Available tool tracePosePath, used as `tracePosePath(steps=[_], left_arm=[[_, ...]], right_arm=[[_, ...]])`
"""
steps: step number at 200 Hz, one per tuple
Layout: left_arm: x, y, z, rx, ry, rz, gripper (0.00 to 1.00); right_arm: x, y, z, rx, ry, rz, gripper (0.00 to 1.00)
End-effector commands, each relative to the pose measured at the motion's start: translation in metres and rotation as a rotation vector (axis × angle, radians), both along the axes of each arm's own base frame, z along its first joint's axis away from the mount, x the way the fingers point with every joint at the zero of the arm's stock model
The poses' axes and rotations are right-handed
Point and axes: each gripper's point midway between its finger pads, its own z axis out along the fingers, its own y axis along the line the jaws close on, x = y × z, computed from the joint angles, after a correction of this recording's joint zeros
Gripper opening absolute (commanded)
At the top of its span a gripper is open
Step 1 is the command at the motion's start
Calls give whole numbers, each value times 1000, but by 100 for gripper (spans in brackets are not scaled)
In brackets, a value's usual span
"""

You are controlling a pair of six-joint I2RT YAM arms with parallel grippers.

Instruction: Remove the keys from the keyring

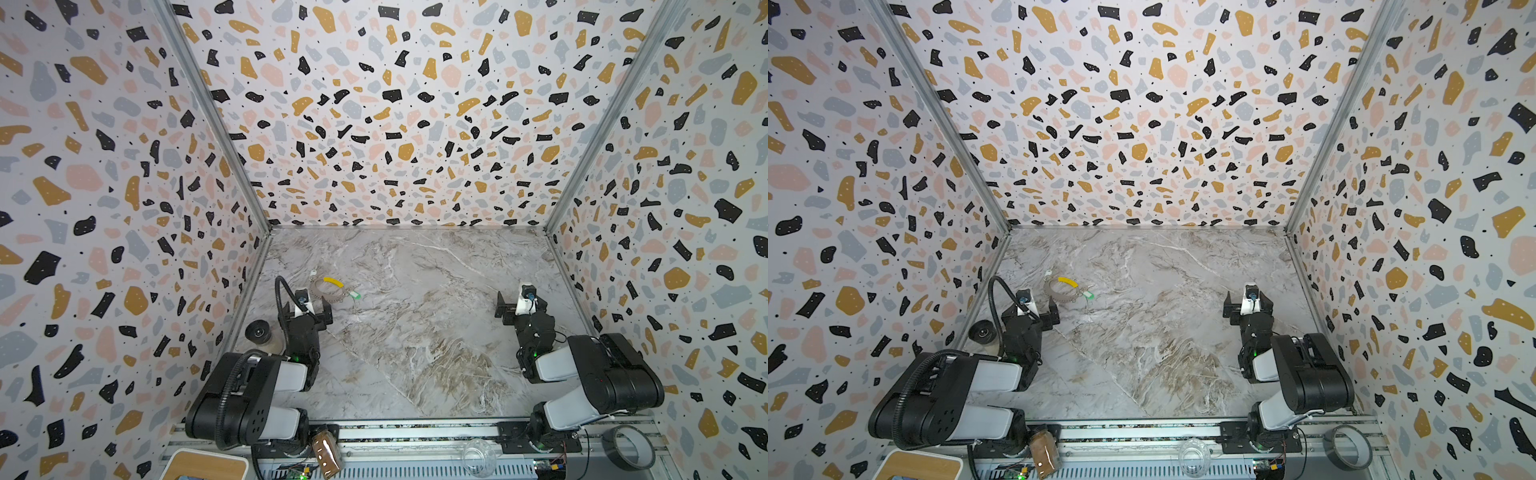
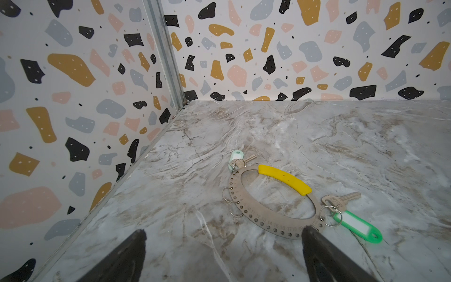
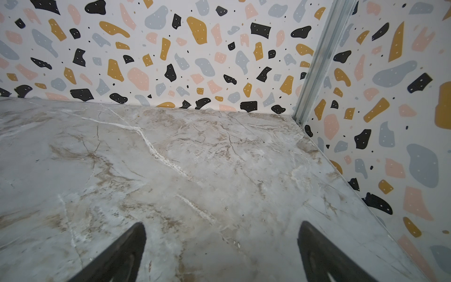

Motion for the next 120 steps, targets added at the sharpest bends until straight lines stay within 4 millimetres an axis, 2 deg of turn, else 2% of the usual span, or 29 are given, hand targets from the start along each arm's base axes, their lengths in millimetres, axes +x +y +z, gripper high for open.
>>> tracePosePath(steps=[1,11,30,45,61,73,97,120], left_arm=[[5,5,23,-20,-86,28,100],[3,12,31,-34,-114,76,100],[3,25,45,-48,-70,161,100],[0,36,68,-115,-89,247,100],[4,30,88,-192,-75,225,99],[10,21,99,-252,-56,188,99],[26,-3,100,-353,48,92,100],[44,-23,91,-445,157,38,99]], right_arm=[[0,-4,12,7,-45,-28,99],[-1,-10,22,13,-63,-72,99],[1,-9,37,1,-27,-80,99],[-3,-4,63,37,-81,-49,99],[-5,12,77,72,-93,29,99],[0,24,75,97,-37,59,99],[6,61,63,108,77,147,100],[7,112,59,98,144,289,100]])
